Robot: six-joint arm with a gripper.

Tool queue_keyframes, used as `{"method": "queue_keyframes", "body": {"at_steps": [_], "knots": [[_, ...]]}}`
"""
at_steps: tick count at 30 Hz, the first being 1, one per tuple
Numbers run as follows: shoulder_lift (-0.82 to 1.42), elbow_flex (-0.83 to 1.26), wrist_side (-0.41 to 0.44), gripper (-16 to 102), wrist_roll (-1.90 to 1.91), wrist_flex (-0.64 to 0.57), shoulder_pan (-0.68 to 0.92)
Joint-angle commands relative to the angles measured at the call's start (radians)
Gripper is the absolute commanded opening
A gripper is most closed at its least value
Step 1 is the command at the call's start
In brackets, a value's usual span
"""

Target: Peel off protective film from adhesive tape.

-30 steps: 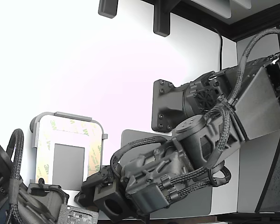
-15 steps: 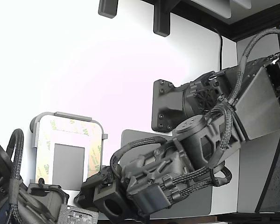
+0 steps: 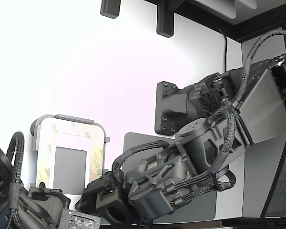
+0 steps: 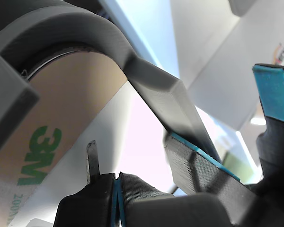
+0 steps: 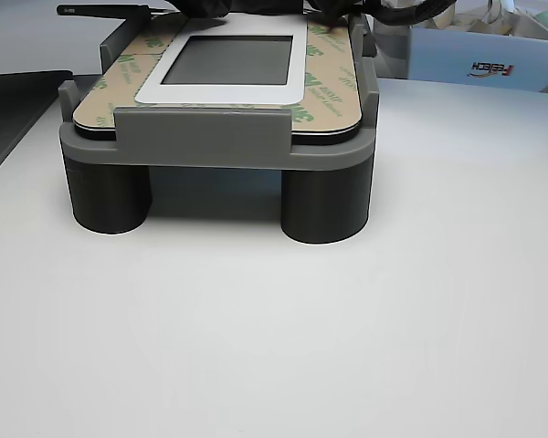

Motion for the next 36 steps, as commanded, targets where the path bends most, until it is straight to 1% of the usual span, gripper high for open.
{"method": "queue_keyframes", "body": {"at_steps": [1,15,36], "knots": [[0.017,-0.026,0.002,-11,-0.005,-0.003,-0.006],[0.021,-0.006,0.002,-11,-0.009,-0.011,-0.006],[0.015,-0.031,-0.017,-11,0.041,0.025,-0.006]]}}
